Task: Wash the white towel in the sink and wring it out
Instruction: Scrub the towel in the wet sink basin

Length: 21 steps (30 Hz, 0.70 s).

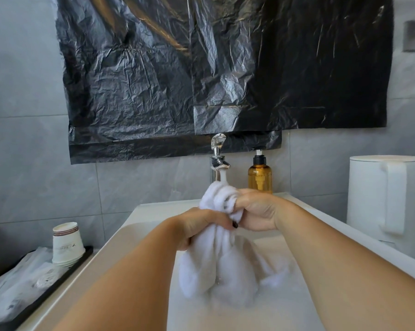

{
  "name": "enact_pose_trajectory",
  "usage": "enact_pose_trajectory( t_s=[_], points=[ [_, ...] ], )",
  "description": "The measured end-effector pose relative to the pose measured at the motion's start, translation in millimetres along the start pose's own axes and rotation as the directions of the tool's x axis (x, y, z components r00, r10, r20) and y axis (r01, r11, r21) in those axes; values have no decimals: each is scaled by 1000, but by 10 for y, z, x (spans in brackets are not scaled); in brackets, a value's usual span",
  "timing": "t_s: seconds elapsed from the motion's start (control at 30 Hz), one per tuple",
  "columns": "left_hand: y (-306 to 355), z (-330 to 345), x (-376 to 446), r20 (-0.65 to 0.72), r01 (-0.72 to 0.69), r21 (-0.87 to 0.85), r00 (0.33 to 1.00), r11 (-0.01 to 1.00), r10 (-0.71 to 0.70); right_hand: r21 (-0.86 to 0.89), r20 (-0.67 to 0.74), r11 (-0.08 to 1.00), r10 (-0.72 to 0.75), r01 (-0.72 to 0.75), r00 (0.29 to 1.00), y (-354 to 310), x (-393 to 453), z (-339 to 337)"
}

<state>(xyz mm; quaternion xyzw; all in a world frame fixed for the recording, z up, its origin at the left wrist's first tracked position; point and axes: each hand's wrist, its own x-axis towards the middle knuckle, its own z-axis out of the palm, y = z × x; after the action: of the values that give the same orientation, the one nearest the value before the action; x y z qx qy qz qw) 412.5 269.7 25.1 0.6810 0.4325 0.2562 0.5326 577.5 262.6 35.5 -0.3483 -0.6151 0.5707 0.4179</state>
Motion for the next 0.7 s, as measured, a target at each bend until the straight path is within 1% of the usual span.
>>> enact_pose_trajectory(
  t_s=[0.03, 0.1, 0.13, 0.17, 0.2, 0.23, 0.27, 0.3, 0.33, 0.4, 0.47, 0.5, 0.6, 0.67, 0.7],
  points=[
    [-7, 8, 7, -28, -6, -4, 1000, 1000, 6, 7, 21, 1000, -15, 15, 1000, 21, -7, -51],
    [-33, -20, 46, -84, -31, -46, 996, 998, 27, 130, 91, 991, -52, 40, 995, 30, -27, -149],
    [-37, -41, 51, -88, -42, -78, 996, 996, 36, 206, 134, 978, -66, 37, 989, 26, -26, -172],
    [-33, -53, 44, -67, -49, -102, 997, 994, 43, 244, 142, 969, -76, 40, 987, 18, -21, -155],
    [-21, -49, 22, -26, -51, -113, 999, 992, 48, 230, 80, 971, -82, 62, 993, 5, -9, -92],
    [-6, -28, -2, 16, -48, -111, 999, 993, 50, 171, -13, 982, -79, 80, 997, -1, 10, -12],
    [7, 6, -24, 49, -42, -104, 998, 994, 47, 111, -119, 990, -75, 88, 990, 5, 30, 72],
    [21, 50, -37, 66, -30, -86, 997, 996, 36, 45, -195, 993, -95, 106, 976, 20, 46, 142],
    [36, 98, -38, 68, -15, -59, 997, 998, 19, -4, -245, 991, -132, 135, 961, 41, 71, 189],
    [62, 168, -28, 54, 29, 28, 998, 999, -30, -33, -323, 977, -210, 211, 923, 82, 115, 208],
    [76, 194, -9, 26, 73, 99, 997, 992, -76, -105, -418, 972, -234, 209, 878, 96, 140, 218],
    [77, 202, 7, 17, 84, 119, 996, 989, -86, -128, -432, 971, -237, 201, 870, 97, 155, 238],
    [78, 263, 25, -26, 108, 165, 994, 980, -105, -58, -434, 981, -191, 184, 881, 86, 203, 272],
    [84, 320, 49, -70, 96, 215, 994, 972, -83, -175, -467, 980, -165, 92, 869, 68, 170, 280],
    [89, 341, 65, -88, 85, 236, 994, 968, -66, -224, -509, 973, -161, 50, 846, 57, 152, 281]
  ],
)
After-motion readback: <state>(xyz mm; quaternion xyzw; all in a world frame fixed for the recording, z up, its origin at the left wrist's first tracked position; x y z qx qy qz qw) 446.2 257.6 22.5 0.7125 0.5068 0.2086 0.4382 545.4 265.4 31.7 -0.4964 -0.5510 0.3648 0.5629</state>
